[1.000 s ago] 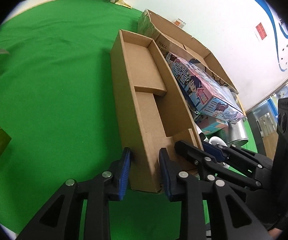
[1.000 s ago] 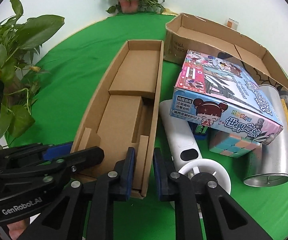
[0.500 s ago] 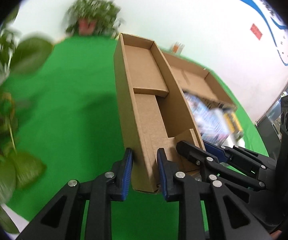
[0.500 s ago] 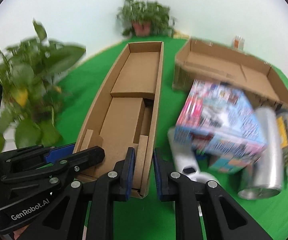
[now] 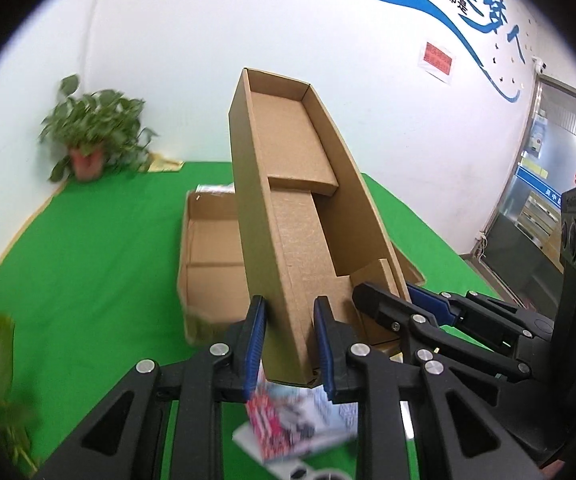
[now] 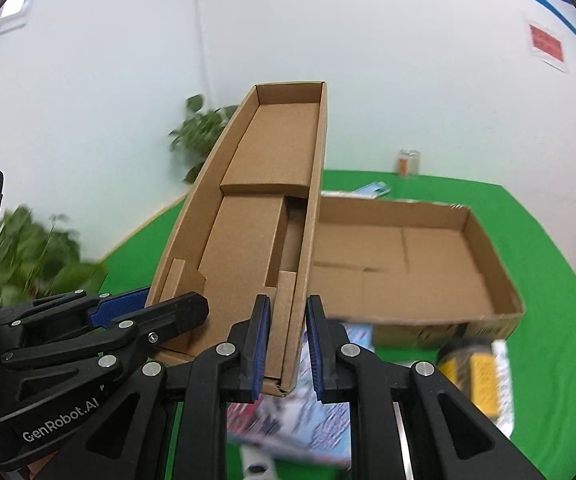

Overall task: Organize rigid objects
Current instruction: 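Lift the insert tray and lower it into the open cardboard box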

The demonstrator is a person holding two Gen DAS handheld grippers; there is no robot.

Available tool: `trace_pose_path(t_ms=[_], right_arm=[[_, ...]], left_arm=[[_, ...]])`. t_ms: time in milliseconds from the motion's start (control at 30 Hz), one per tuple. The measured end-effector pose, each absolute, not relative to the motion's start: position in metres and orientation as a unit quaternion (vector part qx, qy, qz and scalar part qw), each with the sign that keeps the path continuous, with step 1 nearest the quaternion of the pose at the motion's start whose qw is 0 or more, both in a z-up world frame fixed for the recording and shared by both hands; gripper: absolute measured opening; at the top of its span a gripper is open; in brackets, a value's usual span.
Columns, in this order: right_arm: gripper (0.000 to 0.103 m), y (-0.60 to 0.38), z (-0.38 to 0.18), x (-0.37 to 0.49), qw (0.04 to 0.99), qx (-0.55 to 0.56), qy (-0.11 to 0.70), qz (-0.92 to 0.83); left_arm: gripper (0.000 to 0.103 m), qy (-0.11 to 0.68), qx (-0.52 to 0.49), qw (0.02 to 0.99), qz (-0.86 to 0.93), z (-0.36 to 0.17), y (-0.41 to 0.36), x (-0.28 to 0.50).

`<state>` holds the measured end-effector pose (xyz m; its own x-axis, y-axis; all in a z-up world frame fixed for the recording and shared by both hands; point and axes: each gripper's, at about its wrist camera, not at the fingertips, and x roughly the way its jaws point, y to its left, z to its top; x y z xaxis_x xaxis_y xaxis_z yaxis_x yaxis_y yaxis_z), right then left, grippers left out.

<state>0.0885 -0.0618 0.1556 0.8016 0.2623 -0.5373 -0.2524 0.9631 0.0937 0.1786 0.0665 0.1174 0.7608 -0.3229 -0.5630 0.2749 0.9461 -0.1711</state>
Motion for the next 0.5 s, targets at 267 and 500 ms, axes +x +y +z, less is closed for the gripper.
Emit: trace_pose_path(t_ms=[267, 500], right_arm=[[0.016, -0.084, 0.178, 0.177, 0.942, 0.028, 0.308, 0.13], [0.017, -0.072, 0.152, 0.263, 0.916, 0.034, 0.369, 0.152]], left_arm=[[0.023, 0.326, -0.017, 0.931, -0.163, 0.126, 0.057, 0.242], [0.023, 0.372, -0.01, 0.918, -0.141, 0.103, 0.062, 0.297]])
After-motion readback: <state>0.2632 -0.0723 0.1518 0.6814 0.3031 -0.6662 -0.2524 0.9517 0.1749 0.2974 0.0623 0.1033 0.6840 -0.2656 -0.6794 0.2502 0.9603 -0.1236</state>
